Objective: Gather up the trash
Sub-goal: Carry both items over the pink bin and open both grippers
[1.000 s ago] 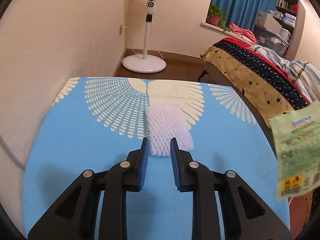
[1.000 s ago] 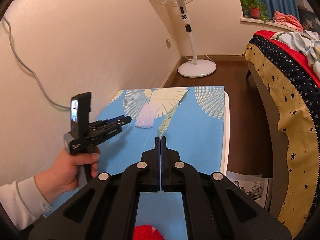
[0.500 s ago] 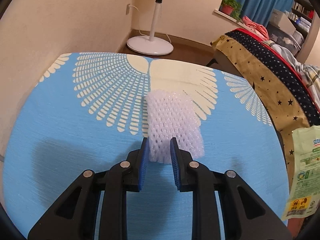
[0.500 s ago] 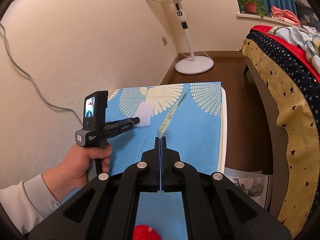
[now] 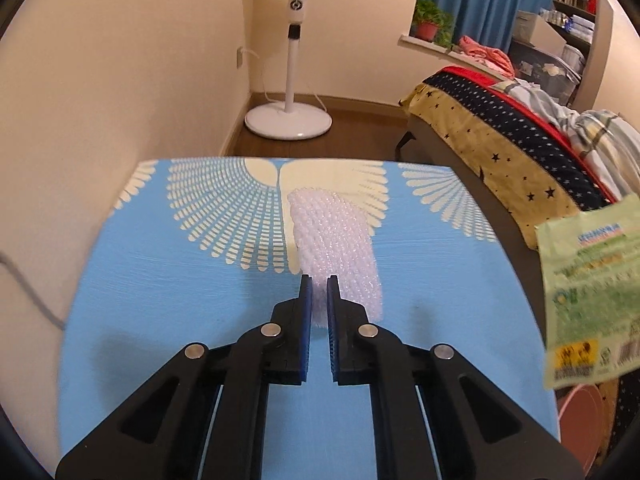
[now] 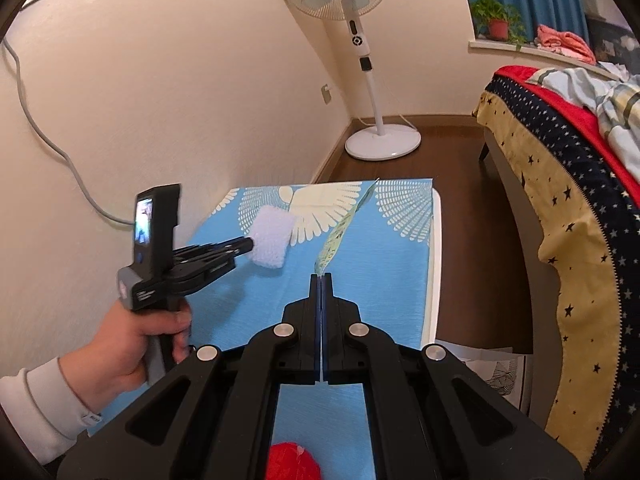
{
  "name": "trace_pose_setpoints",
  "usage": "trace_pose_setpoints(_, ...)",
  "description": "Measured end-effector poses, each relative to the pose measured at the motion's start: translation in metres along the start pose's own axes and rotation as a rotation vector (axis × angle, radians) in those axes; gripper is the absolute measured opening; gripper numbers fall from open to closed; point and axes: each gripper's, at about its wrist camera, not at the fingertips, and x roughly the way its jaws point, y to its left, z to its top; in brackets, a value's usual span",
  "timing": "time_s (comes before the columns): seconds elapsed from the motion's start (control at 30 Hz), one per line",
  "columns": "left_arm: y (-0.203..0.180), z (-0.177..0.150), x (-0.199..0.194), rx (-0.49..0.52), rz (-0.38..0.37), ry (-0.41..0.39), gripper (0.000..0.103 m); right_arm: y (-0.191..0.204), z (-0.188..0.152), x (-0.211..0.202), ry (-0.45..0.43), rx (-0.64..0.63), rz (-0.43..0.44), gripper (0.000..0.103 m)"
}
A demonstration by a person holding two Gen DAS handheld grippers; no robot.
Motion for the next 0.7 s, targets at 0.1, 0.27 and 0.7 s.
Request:
trace_pose_setpoints(0.1,-0.005,-0.002,-0.026,0.020,0.010,-0.020,0.007,0.001,-0.001,-0.011,-0.015,-0.002,-0.006,0.000)
trace_pose_setpoints(0.27,-0.017,-0.012,-0.067,0.035,0.018,-0.049,0.007,0.009,-0.003,-0.036,-0.052,-0.013,-0.021,0.000)
trace_pose_setpoints(0.7,-0.055,-0.080,-0.161,0.039,-0.011,-0.124,0.007,0.028,-0.047,-0.124,-0.180,-0.032,-0.110,0.000)
